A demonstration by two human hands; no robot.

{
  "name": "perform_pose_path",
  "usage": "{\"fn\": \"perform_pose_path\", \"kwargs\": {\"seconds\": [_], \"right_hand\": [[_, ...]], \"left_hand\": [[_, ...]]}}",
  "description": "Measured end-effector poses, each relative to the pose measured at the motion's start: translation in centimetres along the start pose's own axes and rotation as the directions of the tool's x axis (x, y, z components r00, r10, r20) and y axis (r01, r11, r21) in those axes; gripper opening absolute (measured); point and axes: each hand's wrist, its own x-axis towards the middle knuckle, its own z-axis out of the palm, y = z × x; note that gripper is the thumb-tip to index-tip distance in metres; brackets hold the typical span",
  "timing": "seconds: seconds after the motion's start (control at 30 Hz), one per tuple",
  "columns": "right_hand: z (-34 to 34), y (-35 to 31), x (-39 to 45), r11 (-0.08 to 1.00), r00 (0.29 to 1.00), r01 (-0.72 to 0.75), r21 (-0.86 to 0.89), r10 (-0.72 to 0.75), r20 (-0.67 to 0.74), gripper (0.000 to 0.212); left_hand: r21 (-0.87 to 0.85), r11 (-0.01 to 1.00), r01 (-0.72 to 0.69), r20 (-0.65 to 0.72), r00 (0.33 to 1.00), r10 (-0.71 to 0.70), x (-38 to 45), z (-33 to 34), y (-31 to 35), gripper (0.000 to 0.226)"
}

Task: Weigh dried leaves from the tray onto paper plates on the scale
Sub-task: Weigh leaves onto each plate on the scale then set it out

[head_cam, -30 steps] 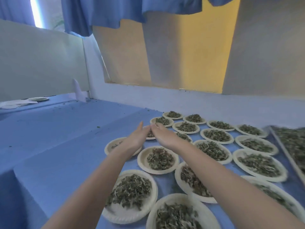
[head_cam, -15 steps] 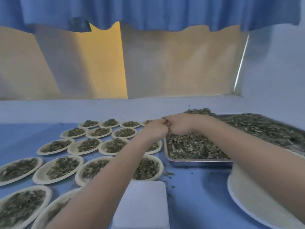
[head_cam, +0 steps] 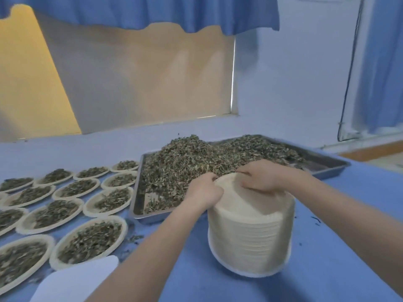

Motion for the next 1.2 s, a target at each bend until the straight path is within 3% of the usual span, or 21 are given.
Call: {"fn": "perform_pose_path", "kwargs": {"seconds": [0.17,0.5,0.8,1.03,1.2], "right_hand": [[0.6,2.1,0.3,0.99,0.987,0.067,0.125,-0.048,-0.153,0.026],[-2.3,1.8,1.8,0.982,0.965,0.118,0.146,-0.079,-0.249,0.015],[-1.6,-10.9,3.9,0.955,0.95,0.27,0.123,-0.243,-0.198,0.033],[5.3,-22.5,5.0,0.856,0.889,0.458,0.24,-0.441,-0.122,0.032],[10.4,-27.5,5.3,0.825,0.866,0.479,0.302,-0.5,-0.008,0.032]], "left_hand": [[0.053,0.999,0.006,-0.061,0.998,-0.003,0.7,0.2,0.6,0.029],[0.084,0.995,-0.052,-0.151,0.986,0.064,1.1,-3.0,2.1,0.048],[0.042,0.992,0.121,-0.201,0.973,-0.11,-5.0,-12.7,-4.8,0.038],[0.004,0.953,0.304,-0.268,0.918,-0.292,-12.3,-17.0,-15.0,0.038],[-0.068,0.911,0.408,-0.281,0.868,-0.41,-15.6,-16.7,-21.4,0.035]]}}
